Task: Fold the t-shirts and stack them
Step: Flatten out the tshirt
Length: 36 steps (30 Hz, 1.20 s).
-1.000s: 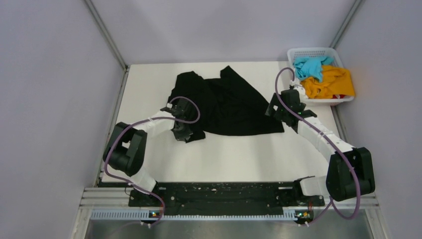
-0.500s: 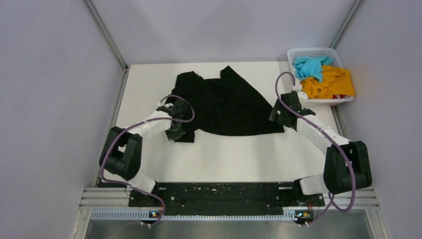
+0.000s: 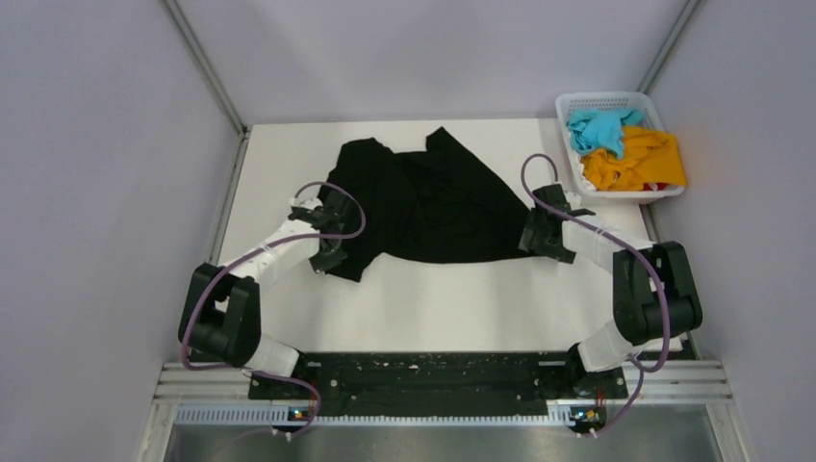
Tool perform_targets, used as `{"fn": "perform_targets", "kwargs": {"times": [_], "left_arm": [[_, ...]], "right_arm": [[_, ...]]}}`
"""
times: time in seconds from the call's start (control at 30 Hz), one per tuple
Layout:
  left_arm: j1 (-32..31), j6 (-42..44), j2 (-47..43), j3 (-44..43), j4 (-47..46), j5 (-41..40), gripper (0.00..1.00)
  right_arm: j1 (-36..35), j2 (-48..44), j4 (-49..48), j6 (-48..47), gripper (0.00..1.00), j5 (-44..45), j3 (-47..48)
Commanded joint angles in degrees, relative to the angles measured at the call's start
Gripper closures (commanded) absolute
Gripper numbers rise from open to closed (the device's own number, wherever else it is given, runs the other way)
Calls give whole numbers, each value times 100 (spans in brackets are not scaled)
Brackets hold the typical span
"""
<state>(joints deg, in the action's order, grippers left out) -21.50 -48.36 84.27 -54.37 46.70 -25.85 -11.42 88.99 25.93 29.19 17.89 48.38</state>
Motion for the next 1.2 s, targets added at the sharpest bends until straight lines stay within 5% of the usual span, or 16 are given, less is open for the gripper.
{"fn": "perform_targets", "kwargs": {"times": [0.0,0.33,0.53,0.8,1.17], "left_arm": [[36,-136,-215,68,71,-131,100],[62,-99,-283,10,-14,-50,100],[68,-111,-455,-84,-53,23,100],[71,275,-1498,-1008,-599,-344,100],[70,2095,-2736,-2728,-2373,-632,100]], "right_arm": [[48,165,-288,20,25,-174,-74],[52,496,-622,12,61,-414,-254],[48,193,-747,-3,100,-465,-235],[44,-707,-586,-430,100,-799,848],[50,-2009,-640,-1063,100,-909,3082]]}}
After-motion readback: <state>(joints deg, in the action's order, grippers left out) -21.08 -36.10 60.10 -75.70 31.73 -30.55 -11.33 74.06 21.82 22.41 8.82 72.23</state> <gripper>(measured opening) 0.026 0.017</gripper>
